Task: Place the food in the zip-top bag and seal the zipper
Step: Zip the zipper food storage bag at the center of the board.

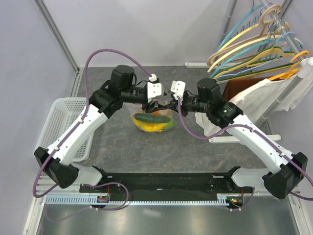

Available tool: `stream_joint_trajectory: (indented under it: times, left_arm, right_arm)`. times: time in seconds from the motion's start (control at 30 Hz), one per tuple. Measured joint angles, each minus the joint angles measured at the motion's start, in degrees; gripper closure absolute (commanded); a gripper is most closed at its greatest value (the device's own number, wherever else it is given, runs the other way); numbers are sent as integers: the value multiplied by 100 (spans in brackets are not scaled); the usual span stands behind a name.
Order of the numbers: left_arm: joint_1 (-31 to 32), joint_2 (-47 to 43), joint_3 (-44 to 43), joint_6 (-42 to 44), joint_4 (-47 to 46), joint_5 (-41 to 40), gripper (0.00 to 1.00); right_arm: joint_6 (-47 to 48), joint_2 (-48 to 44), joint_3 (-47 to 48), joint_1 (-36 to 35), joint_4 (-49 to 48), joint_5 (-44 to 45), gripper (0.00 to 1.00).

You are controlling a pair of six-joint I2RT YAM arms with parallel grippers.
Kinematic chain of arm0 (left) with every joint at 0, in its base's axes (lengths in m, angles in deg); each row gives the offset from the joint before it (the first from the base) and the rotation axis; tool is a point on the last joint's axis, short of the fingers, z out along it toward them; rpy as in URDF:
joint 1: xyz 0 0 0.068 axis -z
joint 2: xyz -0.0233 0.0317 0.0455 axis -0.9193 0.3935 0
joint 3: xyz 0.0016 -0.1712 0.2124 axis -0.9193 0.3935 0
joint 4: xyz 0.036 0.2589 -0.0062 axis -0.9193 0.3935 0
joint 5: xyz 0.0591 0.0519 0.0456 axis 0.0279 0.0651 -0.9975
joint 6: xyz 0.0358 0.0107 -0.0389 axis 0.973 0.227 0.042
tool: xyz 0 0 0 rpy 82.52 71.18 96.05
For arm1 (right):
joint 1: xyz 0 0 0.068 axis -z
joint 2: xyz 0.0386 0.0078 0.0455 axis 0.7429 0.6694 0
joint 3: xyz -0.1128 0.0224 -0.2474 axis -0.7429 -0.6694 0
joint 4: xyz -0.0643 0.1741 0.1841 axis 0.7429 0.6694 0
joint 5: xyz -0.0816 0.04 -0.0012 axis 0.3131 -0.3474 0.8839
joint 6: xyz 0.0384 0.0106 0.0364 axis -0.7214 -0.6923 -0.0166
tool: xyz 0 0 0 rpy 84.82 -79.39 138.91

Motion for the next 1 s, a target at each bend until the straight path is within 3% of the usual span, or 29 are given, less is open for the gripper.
stream_joint_trajectory:
  times: [0.17,0.3,0.47,1.0]
  left_arm:
    - [46,52,0,46,-31,-4,58]
    - [46,127,0,105,-11,-31,77]
    - [63,131,0,195,39,-57,90]
    - [-518,85,0,730,409,13,92]
  right_arm:
    - [0,-15,0,0,-2,0,100]
    - [0,-33,0,0,-2,4,100]
    - [0,-66,0,17,-2,50,100]
    - [9,-133,-7,22,-68,96,100]
